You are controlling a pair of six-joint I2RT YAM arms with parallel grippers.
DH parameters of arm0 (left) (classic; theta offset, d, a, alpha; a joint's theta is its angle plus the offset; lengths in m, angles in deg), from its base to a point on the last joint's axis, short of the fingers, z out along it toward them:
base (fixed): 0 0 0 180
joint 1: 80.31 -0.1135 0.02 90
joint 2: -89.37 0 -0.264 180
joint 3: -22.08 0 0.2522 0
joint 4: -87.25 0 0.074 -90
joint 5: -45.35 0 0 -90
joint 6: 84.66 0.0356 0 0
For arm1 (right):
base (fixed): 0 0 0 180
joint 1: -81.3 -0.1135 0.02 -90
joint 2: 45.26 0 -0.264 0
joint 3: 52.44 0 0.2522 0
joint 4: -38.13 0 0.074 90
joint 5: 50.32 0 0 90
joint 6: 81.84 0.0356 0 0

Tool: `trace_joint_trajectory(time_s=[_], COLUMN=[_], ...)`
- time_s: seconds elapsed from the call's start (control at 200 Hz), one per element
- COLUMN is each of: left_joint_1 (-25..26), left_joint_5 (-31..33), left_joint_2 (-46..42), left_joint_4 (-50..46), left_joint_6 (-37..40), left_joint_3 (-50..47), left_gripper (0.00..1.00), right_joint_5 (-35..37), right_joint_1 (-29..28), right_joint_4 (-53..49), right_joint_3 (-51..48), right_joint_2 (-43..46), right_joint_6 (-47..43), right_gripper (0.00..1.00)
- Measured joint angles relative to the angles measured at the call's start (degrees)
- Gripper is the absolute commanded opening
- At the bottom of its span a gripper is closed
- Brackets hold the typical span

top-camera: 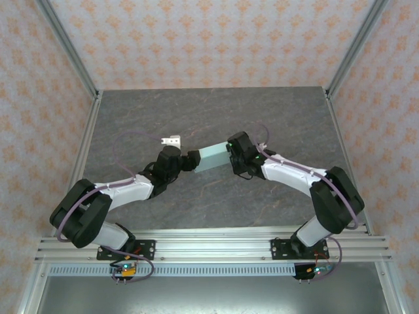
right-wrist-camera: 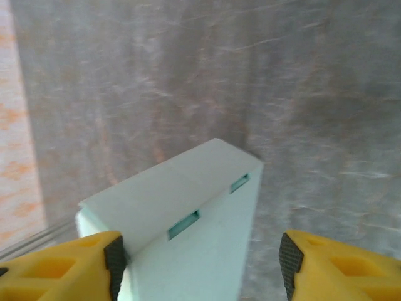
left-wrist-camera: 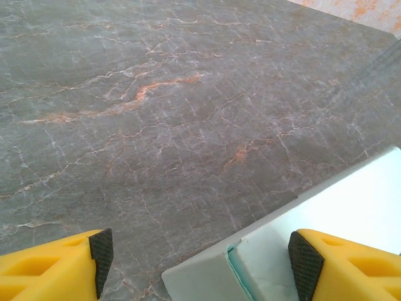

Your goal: Fold the paper box

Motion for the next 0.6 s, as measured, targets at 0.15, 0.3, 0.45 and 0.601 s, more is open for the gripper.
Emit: trace_joint_trajectory(time_s=[0.15, 0.3, 0.45, 0.601], left_joint_1=[0.0, 0.0, 0.0, 0.0], left_joint_5=[0.5, 1.0, 1.0, 1.0], left_joint_2=[0.0, 0.3, 0.5, 0.5], left_joint_4=[0.1, 0.5, 0.7, -0.1], left_joint_6=[0.0, 0.0, 0.0, 0.0], left_joint_3=[0.0, 0.0, 0.0, 0.5], left_gripper=[0.75, 0.75, 0.76, 0.78], right_joint_5=[-0.1, 0.3, 0.3, -1.0], right_joint_1=[0.1, 0.1, 0.1, 0.1], right_joint_4=[-0.9, -6.4, -7.9, -6.8], right_joint_3=[0.3, 3.6, 8.0, 9.9], right_joint_2=[0.3, 0.7, 0.5, -2.6], right_joint_6=[-0.5, -2.8, -4.5, -4.8], right_gripper=[0.68, 0.69, 0.72, 0.74])
